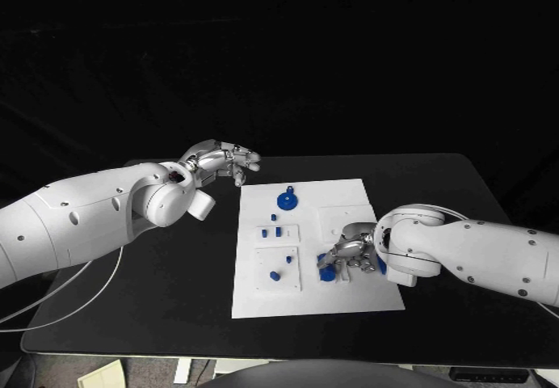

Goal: Assemble the parts on the task board

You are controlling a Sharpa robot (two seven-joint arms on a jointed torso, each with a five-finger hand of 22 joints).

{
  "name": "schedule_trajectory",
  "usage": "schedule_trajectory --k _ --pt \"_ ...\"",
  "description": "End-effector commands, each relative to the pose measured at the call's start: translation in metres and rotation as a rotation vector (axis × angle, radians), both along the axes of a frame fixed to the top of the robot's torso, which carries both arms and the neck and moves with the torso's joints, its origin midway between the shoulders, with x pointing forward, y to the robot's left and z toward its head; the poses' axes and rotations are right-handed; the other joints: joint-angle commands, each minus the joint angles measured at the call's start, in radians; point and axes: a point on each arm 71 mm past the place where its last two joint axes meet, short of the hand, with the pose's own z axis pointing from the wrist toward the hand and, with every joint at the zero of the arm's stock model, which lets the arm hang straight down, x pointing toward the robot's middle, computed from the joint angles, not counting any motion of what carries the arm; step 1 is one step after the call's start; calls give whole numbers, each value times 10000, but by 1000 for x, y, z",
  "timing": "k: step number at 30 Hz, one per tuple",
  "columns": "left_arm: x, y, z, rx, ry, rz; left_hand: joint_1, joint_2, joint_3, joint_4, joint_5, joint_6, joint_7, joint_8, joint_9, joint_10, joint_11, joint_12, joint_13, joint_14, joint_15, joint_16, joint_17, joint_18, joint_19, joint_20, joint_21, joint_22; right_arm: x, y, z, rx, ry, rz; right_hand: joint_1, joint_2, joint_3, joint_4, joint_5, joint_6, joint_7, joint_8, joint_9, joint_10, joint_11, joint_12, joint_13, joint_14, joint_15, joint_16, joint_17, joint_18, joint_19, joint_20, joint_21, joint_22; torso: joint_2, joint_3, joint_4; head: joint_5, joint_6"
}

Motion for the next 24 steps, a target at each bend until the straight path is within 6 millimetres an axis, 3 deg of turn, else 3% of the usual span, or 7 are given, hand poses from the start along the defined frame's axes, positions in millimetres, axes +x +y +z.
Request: schedule_trajectory --k 1,9,13,18,24 --pt "0 -1 1 -78 -17 -139 -59 -9 4 63 -10 -34 49 58 -12 0 63 -2 15 15 1 -57 14 805 -12 -72 -45 18 -2 -2 -1 184 -36 210 -85 -20 -41 -81 26 -47 7 -33 6 -59 -23 -59 14 12 -80 -46 14 508 -15 -83 -41 0 -1 8 -7 -9 9" --pt "0 1 0 -32 15 -65 -56 -3 8 67 -10 -35 48 60 -12 0 62 -2 16 15 1 -58 17 805 -12 -72 -46 19 -8 -7 1 251 80 453 99 -122 -130 -390 27 -29 0 -46 16 -39 -29 -70 33 28 -88 -77 38 508 1 -105 -57 -22 1 9 -7 -11 5" --pt "0 1 0 -53 -6 -92 -52 4 12 71 -10 -35 48 62 -13 0 62 -1 16 15 0 -60 19 806 -12 -72 -48 21 -11 -12 2 219 139 446 181 -125 -103 -395 34 -19 -1 -49 17 -31 -30 -77 33 34 -88 -88 42 508 12 -108 -61 -30 -3 -1 -26 -16 51" --pt "1 2 0 -34 -16 -34 -42 -14 12 63 -10 -50 52 57 -17 -2 63 -1 17 14 1 -65 23 807 -14 -72 -51 24 -12 -14 3 106 256 518 213 -144 -97 -390 32 -19 1 -55 15 -27 -29 -84 32 38 -87 -97 44 508 16 -107 -66 -36 0 0 0 -88 112" --pt "1 3 0 -31 -9 -37 -41 -7 14 67 -9 -52 53 58 -18 -2 63 0 18 14 1 -66 24 807 -13 -71 -51 25 -12 -15 2 54 308 523 269 -89 -70 -379 34 -16 3 -61 14 -24 -27 -95 32 43 -85 -110 47 508 20 -104 -74 -45 2 -6 9 -93 104"
